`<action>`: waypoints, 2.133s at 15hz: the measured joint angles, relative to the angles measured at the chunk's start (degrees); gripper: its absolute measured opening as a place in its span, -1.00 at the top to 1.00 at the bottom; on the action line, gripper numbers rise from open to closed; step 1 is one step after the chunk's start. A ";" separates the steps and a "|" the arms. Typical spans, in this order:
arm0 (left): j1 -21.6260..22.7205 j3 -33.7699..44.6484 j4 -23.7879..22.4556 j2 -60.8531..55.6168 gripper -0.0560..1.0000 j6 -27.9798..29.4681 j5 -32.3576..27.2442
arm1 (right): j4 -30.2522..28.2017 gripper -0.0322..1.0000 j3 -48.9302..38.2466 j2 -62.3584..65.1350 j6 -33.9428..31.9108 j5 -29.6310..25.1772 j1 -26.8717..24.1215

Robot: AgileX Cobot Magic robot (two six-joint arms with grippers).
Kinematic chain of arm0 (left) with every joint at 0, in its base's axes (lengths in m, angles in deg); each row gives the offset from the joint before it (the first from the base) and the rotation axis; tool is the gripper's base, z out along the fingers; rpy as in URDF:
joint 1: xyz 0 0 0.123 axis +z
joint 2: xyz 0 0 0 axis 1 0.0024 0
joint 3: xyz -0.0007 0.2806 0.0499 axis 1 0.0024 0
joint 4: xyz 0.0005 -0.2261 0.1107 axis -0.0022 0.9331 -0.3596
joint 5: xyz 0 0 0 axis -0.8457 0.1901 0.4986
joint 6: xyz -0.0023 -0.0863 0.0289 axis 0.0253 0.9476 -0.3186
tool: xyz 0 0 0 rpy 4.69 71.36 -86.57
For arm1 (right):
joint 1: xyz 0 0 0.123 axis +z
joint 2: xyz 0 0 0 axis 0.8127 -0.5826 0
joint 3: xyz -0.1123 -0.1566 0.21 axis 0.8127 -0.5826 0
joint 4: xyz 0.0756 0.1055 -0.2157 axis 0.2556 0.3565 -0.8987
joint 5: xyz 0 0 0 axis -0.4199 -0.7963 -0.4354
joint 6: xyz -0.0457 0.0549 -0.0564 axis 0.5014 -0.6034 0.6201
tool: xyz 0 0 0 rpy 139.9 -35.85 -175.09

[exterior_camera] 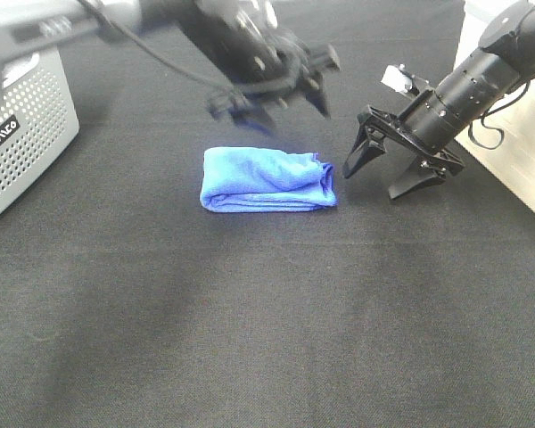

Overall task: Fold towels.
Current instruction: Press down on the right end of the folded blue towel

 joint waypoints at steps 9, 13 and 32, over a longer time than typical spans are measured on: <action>13.12 -1.60 -3.95 -0.74 -0.50 -0.23 -10.20 | 19.88 -0.60 1.32 4.30 6.42 5.67 9.57; 13.46 -1.60 -4.35 -0.74 -0.50 -0.23 -10.54 | 28.65 -0.60 3.15 -1.66 10.94 6.70 13.46; 13.46 -1.66 -6.70 -6.76 -0.50 -5.79 -18.39 | 10.03 -0.57 3.61 -0.69 6.47 -2.06 4.01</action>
